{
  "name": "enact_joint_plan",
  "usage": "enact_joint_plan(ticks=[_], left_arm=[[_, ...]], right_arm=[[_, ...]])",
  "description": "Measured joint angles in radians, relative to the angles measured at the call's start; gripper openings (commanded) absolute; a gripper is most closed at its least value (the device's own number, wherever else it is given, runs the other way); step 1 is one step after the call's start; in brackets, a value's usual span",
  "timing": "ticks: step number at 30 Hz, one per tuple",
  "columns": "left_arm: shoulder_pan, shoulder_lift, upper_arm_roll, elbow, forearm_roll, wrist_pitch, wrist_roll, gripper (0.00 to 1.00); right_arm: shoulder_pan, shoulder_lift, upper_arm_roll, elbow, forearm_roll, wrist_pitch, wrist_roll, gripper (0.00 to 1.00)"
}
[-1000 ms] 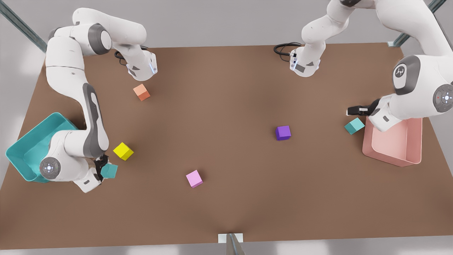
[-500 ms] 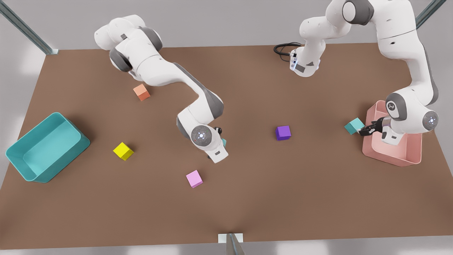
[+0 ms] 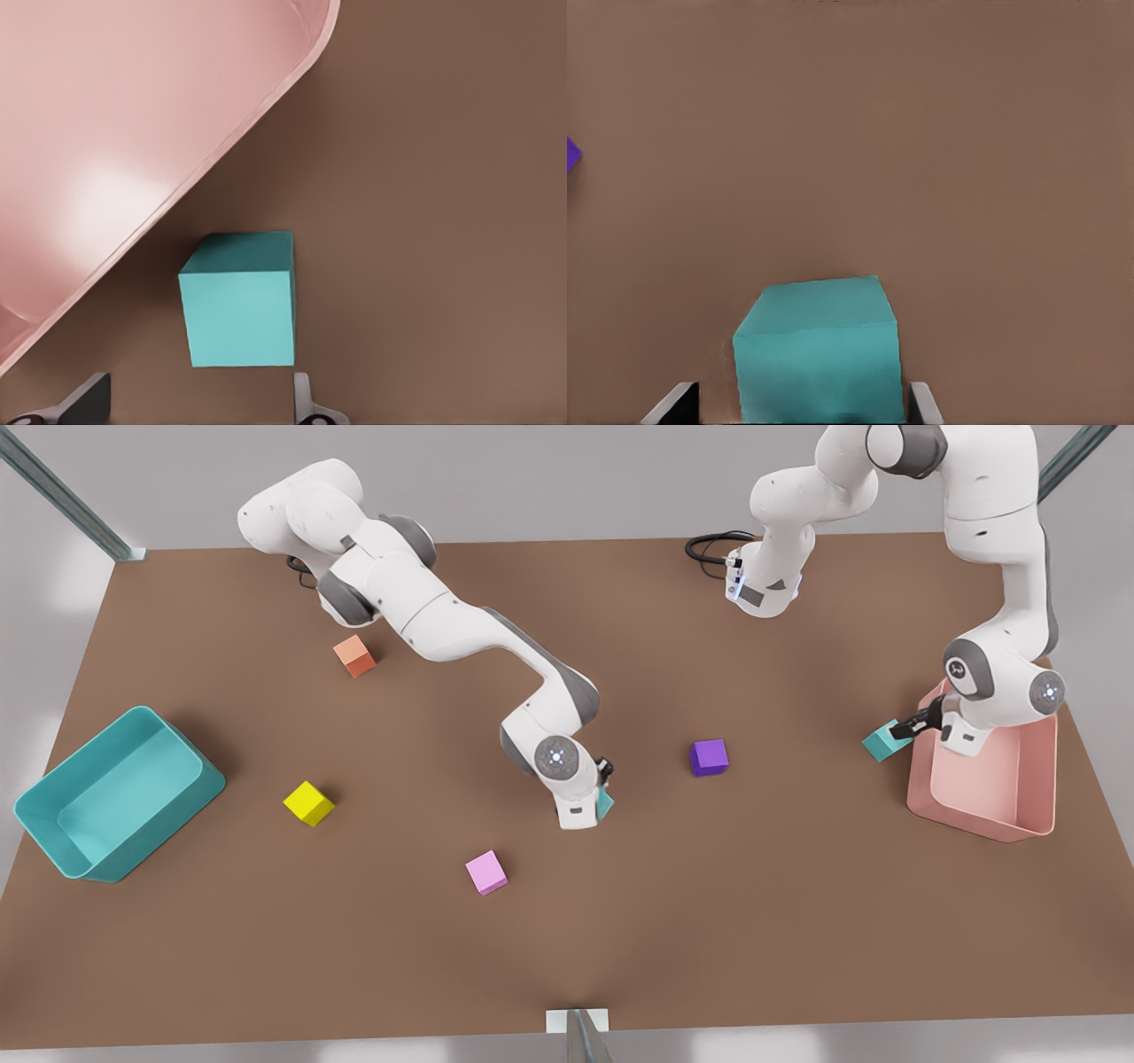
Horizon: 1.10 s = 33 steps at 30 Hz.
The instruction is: Stack the two blue cubes on top of each other
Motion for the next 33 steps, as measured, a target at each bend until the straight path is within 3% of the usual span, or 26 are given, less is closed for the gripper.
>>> enact_joint_plan(ticks=[6, 8, 12, 15, 17, 20, 23, 33], left_arm=[[0.007, 0.015, 0.001, -0.025, -0.04, 0.05, 0.037, 1.0], [0.01, 0.018, 0.001, -0.034, -0.05, 0.069, 0.046, 1.0], [0.003, 0.024, 0.0, -0.038, -0.076, 0.097, 0.062, 1.0], [0.003, 0.037, 0.0, -0.038, -0.09, 0.117, 0.072, 1.0], [0.006, 0.051, -0.001, -0.038, -0.096, 0.127, 0.078, 1.0], [0.003, 0.061, -0.001, -0.037, -0.105, 0.138, 0.084, 1.0], [0.003, 0.069, -0.001, -0.037, -0.11, 0.147, 0.089, 1.0], [0.008, 0.087, -0.001, -0.062, -0.116, 0.194, 0.099, 1.0]], right_arm=[[-0.072, -0.021, 0.034, 0.0, 0.003, 0.032, 0.125, 1.0], [-0.244, -0.085, 0.112, 0.001, 0.006, -0.029, 0.144, 1.0], [-0.581, -0.234, 0.137, 0.001, 0.006, -0.285, 0.139, 1.0], [-0.728, -0.424, 0.125, 0.0, -0.063, -0.53, 0.13, 1.0], [-0.729, -0.598, 0.114, -0.028, -0.134, -0.669, 0.125, 1.0], [-0.659, -0.881, 0.047, -0.293, -0.205, -0.762, 0.119, 1.0], [-0.644, -0.877, 0.026, -0.361, -0.234, -0.788, 0.114, 1.0], [-0.682, -0.769, 0.021, -0.305, -0.256, -0.831, 0.083, 1.0]])
